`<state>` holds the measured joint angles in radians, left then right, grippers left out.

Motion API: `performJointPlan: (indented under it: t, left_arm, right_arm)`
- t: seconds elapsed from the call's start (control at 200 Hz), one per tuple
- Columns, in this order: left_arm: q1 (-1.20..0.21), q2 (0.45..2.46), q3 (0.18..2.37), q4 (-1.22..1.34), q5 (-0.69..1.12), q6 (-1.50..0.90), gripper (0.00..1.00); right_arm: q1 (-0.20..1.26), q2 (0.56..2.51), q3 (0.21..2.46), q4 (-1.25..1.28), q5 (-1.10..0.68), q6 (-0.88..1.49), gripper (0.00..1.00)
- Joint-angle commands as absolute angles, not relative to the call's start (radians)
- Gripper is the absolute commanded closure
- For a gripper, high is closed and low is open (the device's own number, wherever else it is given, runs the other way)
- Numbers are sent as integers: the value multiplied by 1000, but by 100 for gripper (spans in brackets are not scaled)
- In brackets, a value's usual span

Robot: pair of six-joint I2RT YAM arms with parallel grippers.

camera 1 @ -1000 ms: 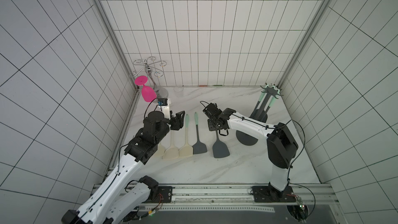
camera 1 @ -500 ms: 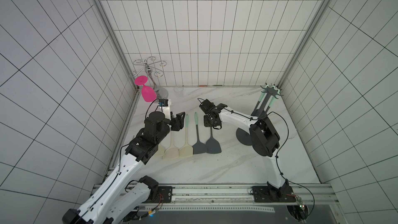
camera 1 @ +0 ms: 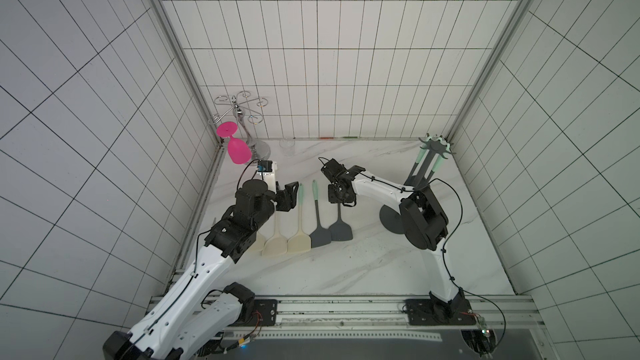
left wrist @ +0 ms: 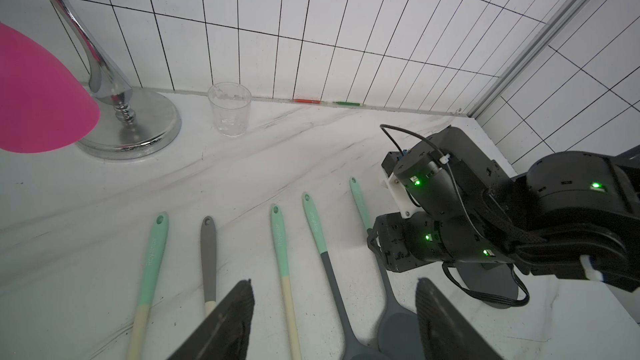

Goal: Take the spatula off the kitchen utensil rack
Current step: Place the spatula at the center of the board.

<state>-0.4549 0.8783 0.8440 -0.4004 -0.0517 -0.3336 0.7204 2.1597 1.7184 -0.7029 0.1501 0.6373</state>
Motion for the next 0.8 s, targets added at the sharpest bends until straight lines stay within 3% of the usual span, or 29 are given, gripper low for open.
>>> performJointPlan:
  t: [0.0, 0.48, 0.795]
  left_arm:
    - [-449, 882, 833, -377, -46, -337, 29]
    - [-467, 981, 813, -219, 115, -351, 28]
    - [-756, 1323, 1049, -111, 101, -215, 28]
  right_arm:
    - [713, 2074, 1757, -724, 164, 595, 56]
    - [741, 1485, 1555, -665, 7, 239, 55]
    - [650, 1176, 1666, -884, 150, 194, 49]
